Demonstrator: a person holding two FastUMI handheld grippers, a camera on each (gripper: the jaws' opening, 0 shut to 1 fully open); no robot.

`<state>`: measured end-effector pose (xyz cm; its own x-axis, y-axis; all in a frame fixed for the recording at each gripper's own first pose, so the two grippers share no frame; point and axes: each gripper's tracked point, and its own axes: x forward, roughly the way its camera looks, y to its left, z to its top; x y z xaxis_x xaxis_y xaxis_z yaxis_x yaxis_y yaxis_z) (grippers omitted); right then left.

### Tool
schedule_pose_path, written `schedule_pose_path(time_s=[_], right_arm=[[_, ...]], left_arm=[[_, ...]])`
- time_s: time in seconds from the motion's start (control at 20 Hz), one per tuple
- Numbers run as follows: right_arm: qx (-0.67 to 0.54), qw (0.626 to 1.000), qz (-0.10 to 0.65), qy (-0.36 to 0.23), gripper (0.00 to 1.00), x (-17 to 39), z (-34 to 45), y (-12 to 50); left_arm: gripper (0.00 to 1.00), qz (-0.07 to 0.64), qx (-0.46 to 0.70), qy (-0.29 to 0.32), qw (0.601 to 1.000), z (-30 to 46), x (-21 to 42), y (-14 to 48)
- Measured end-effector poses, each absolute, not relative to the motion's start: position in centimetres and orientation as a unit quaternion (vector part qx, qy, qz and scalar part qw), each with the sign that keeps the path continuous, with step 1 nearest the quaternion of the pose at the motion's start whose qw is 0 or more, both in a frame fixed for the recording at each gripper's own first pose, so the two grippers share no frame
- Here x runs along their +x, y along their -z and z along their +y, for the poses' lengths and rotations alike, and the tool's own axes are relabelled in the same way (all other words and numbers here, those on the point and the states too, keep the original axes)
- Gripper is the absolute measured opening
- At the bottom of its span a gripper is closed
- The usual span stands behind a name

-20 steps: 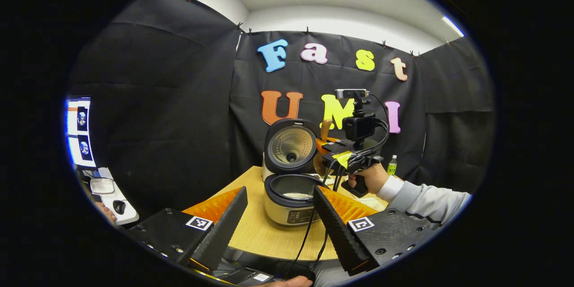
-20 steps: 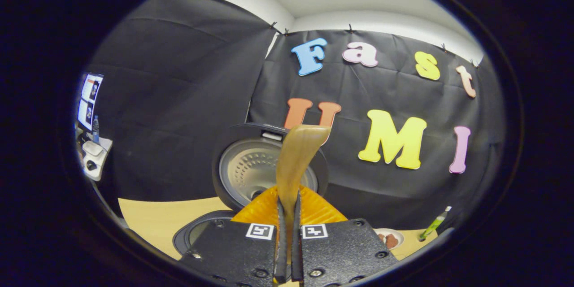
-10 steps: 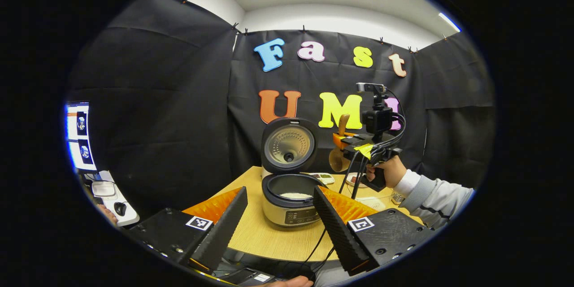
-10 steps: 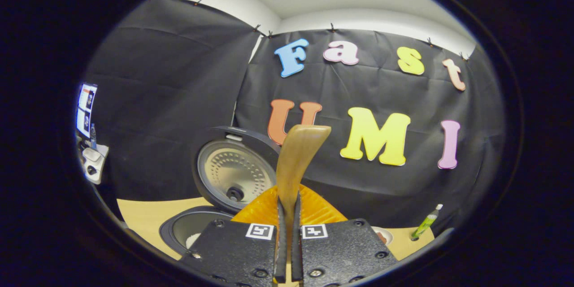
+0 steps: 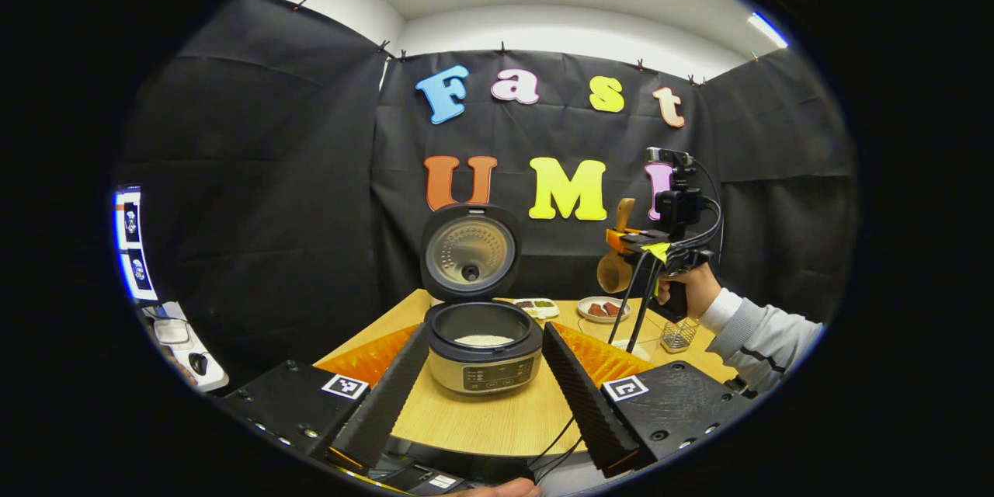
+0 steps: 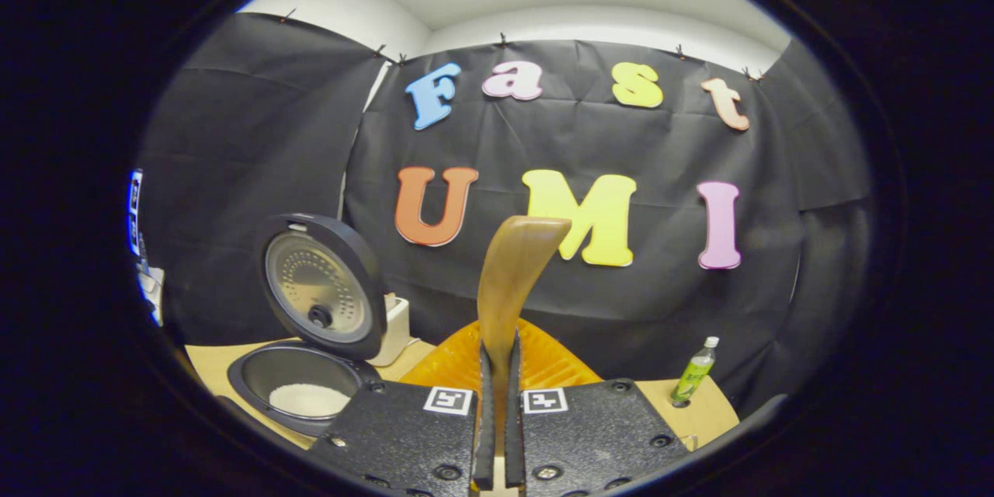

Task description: Close the left gripper, press the button to open the rice cooker; take a wooden spoon from the chopstick holder with the right hand, scoop a spoonful of rice and pour it into the rice cooker, then put the wooden spoon back into the chopstick holder.

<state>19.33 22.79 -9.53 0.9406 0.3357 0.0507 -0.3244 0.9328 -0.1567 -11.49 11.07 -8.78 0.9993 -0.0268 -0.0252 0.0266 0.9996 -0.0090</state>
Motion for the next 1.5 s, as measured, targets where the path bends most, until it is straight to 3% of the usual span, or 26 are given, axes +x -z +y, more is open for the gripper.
schedule_pose_path(time_s=[0.4,1.0,1.3,1.5], right_arm=[[-0.054,0.992,-0.041,-0.103,0.11,20.5,11.4,8.6],[-0.032,0.999,0.011,-0.036,0.12,22.9,-0.3,14.6],[-0.005,0.999,0.037,-0.018,0.15,23.7,-2.6,17.5],[0.006,0.999,0.039,-0.017,0.25,24.1,-3.6,18.4]], left_arm=[[0.94,0.008,-0.005,0.028,1.000,8.3,-10.6,8.6],[0.94,0.005,0.002,0.022,1.000,7.1,-9.4,8.7],[0.95,0.010,-0.005,0.022,1.000,6.8,-9.2,9.0],[0.95,0.021,-0.012,0.035,0.999,5.8,-9.1,9.5]])
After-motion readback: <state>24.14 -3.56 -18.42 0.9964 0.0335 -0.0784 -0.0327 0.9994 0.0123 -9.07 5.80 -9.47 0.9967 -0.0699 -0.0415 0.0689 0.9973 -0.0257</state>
